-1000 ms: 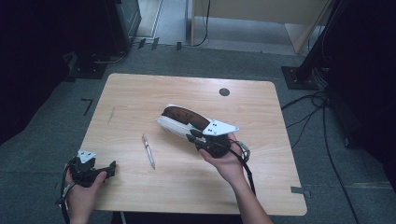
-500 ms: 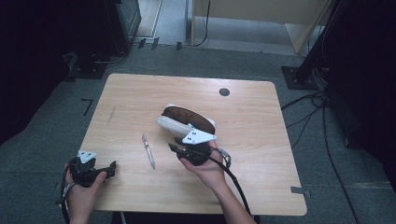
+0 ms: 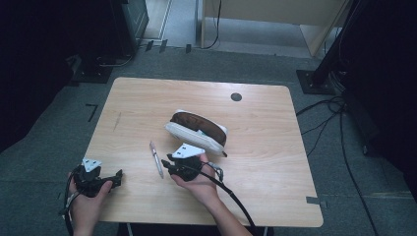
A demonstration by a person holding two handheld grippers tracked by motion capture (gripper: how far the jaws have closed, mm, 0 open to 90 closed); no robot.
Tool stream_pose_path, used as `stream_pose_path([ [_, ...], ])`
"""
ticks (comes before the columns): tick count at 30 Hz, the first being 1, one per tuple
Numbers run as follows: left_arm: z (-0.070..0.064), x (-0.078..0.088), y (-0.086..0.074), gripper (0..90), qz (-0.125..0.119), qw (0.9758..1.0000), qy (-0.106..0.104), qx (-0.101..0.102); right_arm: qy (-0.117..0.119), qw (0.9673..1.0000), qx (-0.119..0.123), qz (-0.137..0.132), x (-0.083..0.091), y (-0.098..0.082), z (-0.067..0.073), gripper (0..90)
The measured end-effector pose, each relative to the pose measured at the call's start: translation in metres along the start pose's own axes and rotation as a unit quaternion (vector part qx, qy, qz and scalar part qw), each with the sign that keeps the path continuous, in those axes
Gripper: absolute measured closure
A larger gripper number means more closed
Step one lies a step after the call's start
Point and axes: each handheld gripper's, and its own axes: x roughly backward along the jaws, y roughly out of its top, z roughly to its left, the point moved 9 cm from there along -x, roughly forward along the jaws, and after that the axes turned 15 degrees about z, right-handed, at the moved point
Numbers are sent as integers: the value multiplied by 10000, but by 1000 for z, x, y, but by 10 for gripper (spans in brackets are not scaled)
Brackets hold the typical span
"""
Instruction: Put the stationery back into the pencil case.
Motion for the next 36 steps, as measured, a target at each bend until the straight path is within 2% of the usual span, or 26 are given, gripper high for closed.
stream_pose_path([
  [5, 0, 0, 0, 3, -1, 10000, -4, -1, 28, 9998, -72, 195, -21, -5, 5, 686],
  [10, 0, 0, 0, 3, 0, 10000, -8, -6, 100, 9992, -110, 383, -33, -11, 11, 683],
  [14, 0, 0, 0, 3, 4, 10000, -9, -15, 38, 9987, -6, 515, -41, -15, 15, 668],
  [16, 0, 0, 0, 3, 2, 10000, -9, -14, -134, 9980, 47, 612, -44, -18, 14, 667],
  [19, 0, 0, 0, 3, 3, 10000, -10, -15, -240, 9970, 119, 722, -46, -22, 14, 670],
  [27, 0, 0, 0, 2, 3, 10000, -10, -14, -351, 9951, 273, 880, -44, -28, 10, 794],
  [32, 0, 0, 0, 3, 2, 10000, -9, -14, -359, 9946, 326, 917, -38, -31, 3, 806],
  [36, 0, 0, 0, 2, 3, 10000, -9, -14, -491, 9931, 382, 993, -32, -34, -5, 807],
])
